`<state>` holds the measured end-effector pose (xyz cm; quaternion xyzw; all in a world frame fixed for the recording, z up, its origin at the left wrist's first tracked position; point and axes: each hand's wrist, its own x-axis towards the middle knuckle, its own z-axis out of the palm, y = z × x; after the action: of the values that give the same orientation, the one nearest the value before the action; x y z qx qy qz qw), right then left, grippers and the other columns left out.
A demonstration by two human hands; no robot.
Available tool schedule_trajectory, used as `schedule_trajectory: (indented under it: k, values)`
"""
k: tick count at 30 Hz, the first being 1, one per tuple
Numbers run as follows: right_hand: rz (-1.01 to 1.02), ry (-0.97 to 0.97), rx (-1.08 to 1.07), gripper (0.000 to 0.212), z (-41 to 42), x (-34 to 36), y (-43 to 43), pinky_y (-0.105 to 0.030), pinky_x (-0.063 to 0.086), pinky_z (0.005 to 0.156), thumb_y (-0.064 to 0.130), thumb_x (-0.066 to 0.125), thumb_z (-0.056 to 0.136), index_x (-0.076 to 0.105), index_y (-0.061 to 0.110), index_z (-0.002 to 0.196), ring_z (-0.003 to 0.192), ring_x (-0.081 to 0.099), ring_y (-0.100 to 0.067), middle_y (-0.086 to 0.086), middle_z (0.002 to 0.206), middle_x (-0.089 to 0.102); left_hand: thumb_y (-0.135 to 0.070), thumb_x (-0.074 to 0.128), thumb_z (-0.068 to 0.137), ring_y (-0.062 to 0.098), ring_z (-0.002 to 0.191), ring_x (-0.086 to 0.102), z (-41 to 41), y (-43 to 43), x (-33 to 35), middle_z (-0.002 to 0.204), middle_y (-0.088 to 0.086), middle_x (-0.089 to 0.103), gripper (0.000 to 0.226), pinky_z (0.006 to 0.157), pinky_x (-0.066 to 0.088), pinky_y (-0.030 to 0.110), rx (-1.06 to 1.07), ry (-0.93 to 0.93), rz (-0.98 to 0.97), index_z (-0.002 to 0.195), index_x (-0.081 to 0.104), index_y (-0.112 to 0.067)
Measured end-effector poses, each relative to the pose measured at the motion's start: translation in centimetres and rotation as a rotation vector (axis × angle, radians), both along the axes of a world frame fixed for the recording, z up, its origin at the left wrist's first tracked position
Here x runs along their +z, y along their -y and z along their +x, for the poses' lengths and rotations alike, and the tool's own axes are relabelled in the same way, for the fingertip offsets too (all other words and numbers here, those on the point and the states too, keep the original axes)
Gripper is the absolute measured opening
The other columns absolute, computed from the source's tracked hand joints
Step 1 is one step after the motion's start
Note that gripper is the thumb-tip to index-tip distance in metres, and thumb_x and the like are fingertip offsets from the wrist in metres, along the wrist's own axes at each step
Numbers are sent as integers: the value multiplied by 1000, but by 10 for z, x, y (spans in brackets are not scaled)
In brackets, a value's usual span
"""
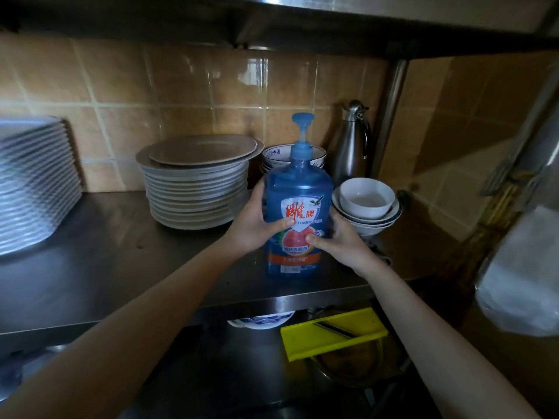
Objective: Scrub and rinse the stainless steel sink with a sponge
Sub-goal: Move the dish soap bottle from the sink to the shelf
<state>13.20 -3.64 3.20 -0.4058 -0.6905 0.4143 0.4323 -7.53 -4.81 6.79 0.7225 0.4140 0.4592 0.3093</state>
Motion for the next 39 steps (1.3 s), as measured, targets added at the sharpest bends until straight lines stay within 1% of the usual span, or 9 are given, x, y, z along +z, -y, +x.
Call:
schedule_trajectory:
  k: [5,10,15,20,23,26,30,35,39]
  values:
    - [-28,24,-16,72,5,2,-12,-29,52,93,18,76,75,40,23,137,115,59,-9,3,127,60,-27,73,78,-21,104,48,8,-4,2,116,-27,50,82,84,45,10,6,-47,14,140,19,-33]
    - [-27,41,-67,71,3,-2,-14,-20,53,85,19,77,75,41,22,136,111,60,-4,5,123,61,-24,73,78,4,121,48,7,-7,6,137,-6,47,87,100,44,37,-10,-51,6,144,17,-25]
    - [10,34,-117,72,0,-2,-4,-19,51,87,18,76,77,39,23,139,115,56,-3,7,124,60,-25,74,77,-7,113,45,6,-2,5,134,-13,45,90,98,44,34,13,-46,-11,144,14,-32]
    - [55,63,-174,63,-6,0,17,-7,48,78,18,73,81,39,27,133,111,56,-2,10,121,58,-30,74,77,-31,103,37,2,9,0,120,-35,42,95,86,40,14,48,-58,-11,146,9,-32]
    - [72,136,-232,74,-6,0,33,-25,49,94,21,73,81,31,19,143,118,51,-12,1,134,52,-36,72,78,-7,121,29,-3,22,-3,149,-4,33,104,99,32,28,106,-91,-54,149,-3,-24]
    - [73,196,-280,82,-3,0,51,-39,44,102,22,73,82,24,20,148,127,46,-20,-5,141,46,-33,70,81,16,137,26,-11,35,-8,156,5,19,100,107,27,33,156,-166,-47,149,-1,-19]
    - [51,219,-351,83,-3,-4,80,-38,44,101,19,74,81,25,20,148,124,49,-25,-15,139,47,-26,70,82,23,139,28,-23,57,-16,153,9,26,90,113,28,42,220,-246,-63,149,10,-15]
    - [46,311,-377,78,-4,-11,122,-29,39,100,23,73,82,28,22,146,129,44,-24,-12,139,47,-23,71,81,25,128,43,-37,91,-28,141,15,43,77,105,36,34,250,-305,-32,144,27,-16]
    - [90,397,-418,75,-2,-19,163,-24,37,95,24,71,83,30,20,146,133,41,-21,-10,142,46,-24,66,84,30,123,47,-40,125,-39,135,19,46,67,100,40,40,243,-360,-7,141,31,-16]
